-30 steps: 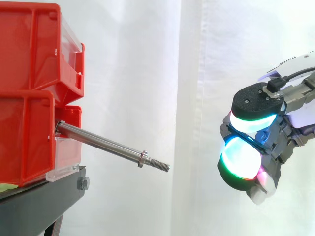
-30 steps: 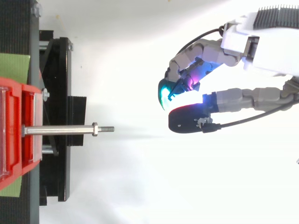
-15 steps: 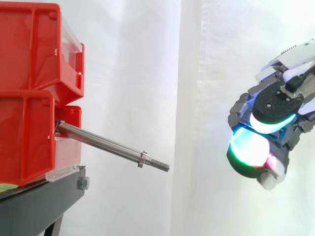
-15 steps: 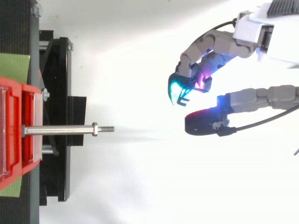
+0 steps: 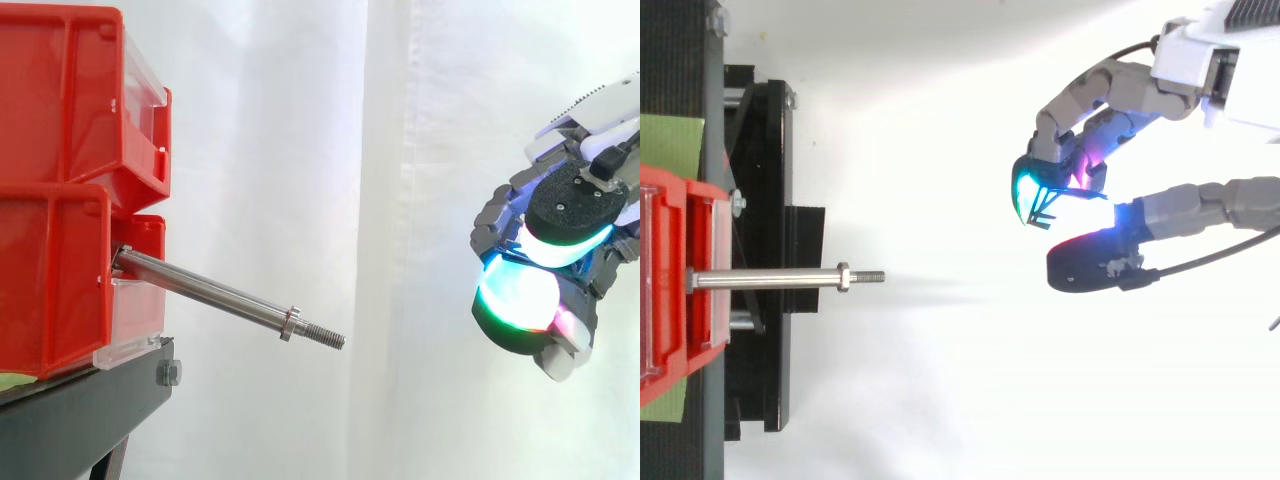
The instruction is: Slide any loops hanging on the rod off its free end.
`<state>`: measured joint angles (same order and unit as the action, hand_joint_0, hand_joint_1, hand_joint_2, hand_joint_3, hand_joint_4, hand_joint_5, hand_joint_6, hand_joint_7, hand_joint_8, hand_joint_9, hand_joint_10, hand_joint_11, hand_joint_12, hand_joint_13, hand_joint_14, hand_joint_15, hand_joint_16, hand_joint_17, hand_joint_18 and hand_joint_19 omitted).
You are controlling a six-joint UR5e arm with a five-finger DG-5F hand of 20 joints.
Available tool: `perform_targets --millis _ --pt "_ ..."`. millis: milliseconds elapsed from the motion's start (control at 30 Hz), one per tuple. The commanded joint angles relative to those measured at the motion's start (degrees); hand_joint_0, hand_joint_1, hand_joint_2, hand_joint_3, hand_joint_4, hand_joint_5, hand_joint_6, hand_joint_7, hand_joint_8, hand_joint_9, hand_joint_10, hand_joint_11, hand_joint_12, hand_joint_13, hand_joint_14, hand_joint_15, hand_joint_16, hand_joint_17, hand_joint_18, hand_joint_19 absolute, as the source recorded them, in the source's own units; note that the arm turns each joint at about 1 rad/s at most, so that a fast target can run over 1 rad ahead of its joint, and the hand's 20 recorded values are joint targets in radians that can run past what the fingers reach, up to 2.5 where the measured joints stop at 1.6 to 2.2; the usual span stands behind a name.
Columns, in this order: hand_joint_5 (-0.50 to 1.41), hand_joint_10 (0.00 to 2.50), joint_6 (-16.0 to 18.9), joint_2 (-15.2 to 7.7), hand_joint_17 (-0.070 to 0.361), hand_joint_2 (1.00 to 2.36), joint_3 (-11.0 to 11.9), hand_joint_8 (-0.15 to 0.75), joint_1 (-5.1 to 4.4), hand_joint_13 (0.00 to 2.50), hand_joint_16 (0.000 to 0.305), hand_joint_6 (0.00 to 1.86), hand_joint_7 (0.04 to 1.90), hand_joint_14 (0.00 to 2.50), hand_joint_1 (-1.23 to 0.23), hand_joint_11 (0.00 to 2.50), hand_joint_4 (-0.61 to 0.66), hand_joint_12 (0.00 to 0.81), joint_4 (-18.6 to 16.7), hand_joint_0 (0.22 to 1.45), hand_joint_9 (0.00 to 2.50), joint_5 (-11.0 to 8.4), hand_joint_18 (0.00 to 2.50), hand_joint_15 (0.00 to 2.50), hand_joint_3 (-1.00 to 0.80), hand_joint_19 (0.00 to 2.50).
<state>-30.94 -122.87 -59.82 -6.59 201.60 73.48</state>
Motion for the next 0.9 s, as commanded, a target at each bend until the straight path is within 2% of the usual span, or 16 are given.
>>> perform_targets --millis 0,100,200,400,467,700,800,867 --pt "-0.14 0.02 0.27 0.00 0.107 1.01 0.23 0.283 0.00 0.74 0.048 0.94 0.91 0.02 -0.55 0.78 0.11 0.350 0.02 0.58 0.87 0.00 0.64 0.48 -0.34 0.46" --pt "-0.15 0.02 0.36 0.00 0.112 1.02 0.32 0.292 0.00 0.76 0.050 0.95 0.89 0.02 -0.63 0.76 0.08 0.362 -0.07 0.59 0.87 0.00 0.66 0.47 -0.18 0.45" --pt "-0.16 0.02 0.53 0.00 0.110 1.02 0.32 0.287 0.00 0.76 0.049 0.96 0.89 0.02 -0.73 0.77 -0.05 0.359 -0.07 0.63 0.85 0.00 0.67 0.47 -0.12 0.43" --pt "-0.17 0.03 0.80 0.00 0.101 1.01 0.32 0.259 0.00 0.76 0.045 0.97 0.82 0.02 -0.79 0.79 -0.07 0.337 0.02 0.70 0.84 0.00 0.70 0.47 -0.36 0.41" --pt "-0.17 0.02 0.88 0.00 0.100 1.01 0.32 0.259 0.00 0.77 0.044 0.97 0.82 0.02 -0.79 0.79 -0.06 0.337 0.11 0.69 0.86 0.00 0.70 0.47 -0.41 0.42" --pt "-0.15 0.02 0.97 0.00 0.100 1.00 0.32 0.271 0.00 0.78 0.044 0.96 0.86 0.02 -0.61 0.82 0.07 0.339 0.11 0.62 0.92 0.00 0.70 0.49 -0.50 0.45" --pt "-0.13 0.03 1.15 0.00 0.103 1.00 0.32 0.274 0.00 0.79 0.046 0.95 0.93 0.02 -0.46 0.82 0.06 0.343 0.11 0.59 0.96 0.00 0.69 0.52 -0.49 0.48" --pt "-0.13 0.03 1.24 0.00 0.103 1.00 0.32 0.275 0.00 0.80 0.046 0.95 0.94 0.02 -0.45 0.82 0.05 0.348 0.11 0.59 0.96 0.00 0.68 0.53 -0.45 0.49"
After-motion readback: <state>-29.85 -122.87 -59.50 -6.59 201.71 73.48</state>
